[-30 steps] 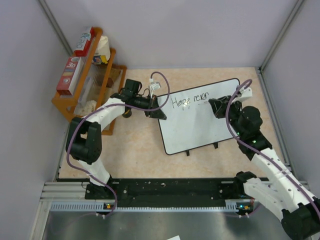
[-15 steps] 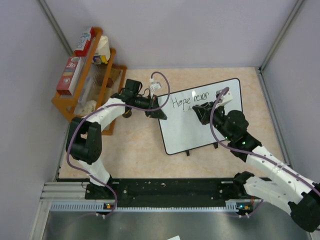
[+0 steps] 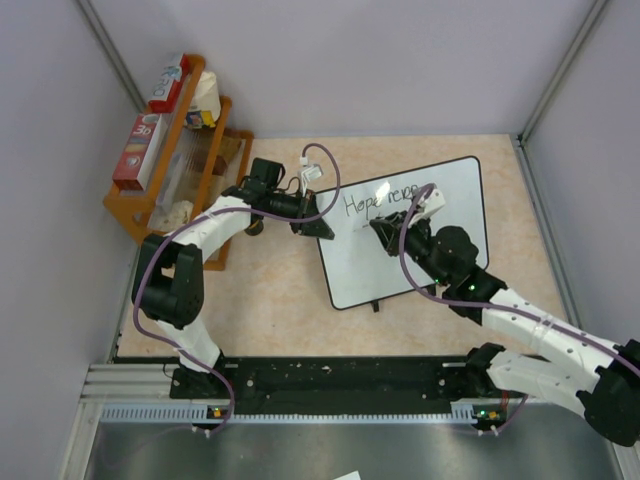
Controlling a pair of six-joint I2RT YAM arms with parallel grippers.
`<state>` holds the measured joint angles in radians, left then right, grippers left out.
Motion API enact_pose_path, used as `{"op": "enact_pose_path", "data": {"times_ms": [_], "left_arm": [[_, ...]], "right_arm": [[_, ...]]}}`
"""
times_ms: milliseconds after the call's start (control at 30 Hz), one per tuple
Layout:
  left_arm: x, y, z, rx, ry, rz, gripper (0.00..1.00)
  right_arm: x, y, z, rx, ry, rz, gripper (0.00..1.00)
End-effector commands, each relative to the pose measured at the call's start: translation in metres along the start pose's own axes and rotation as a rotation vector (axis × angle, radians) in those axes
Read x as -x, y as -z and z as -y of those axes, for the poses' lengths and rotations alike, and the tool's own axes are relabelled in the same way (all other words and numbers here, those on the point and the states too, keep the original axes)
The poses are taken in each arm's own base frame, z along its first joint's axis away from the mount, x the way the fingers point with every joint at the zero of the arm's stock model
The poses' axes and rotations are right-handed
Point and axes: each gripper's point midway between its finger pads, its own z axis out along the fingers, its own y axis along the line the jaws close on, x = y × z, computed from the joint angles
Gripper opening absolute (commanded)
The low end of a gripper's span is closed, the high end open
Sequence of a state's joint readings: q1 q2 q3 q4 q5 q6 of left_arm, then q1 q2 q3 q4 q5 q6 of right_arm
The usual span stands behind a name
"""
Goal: Write a sentence on the whiteboard
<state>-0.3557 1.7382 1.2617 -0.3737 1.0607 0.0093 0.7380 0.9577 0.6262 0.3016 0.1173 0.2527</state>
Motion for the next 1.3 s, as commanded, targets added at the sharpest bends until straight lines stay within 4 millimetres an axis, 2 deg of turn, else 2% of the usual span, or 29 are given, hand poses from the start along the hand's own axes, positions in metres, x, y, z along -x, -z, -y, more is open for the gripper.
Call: {"op": "enact_pose_path", "data": {"times_ms": [0, 300, 767, 1267], "left_arm": [[-0.035, 0.000, -0.059, 0.290, -0.072, -0.105, 0.00], [-0.035, 0.000, -0.059, 0.289, -0.069, -0.107, 0.00], [-0.038, -0.001, -0.061, 0.291, -0.065, -0.112, 0.00], [-0.041, -0.002, -0.062, 0.293, -0.060, -0.116, 0.00]], "right_arm": [[0.010, 0.000, 0.000, -0.013, 0.010, 0.051, 0.00], [-0.001, -0.002, 0.007, -0.048, 0.007, 0.029, 0.00], [-0.013, -0.006, 0.003, -0.016, 0.001, -0.003, 0.00], [-0.038, 0.002, 0.006, -0.014, 0.017, -0.083, 0.00]]}}
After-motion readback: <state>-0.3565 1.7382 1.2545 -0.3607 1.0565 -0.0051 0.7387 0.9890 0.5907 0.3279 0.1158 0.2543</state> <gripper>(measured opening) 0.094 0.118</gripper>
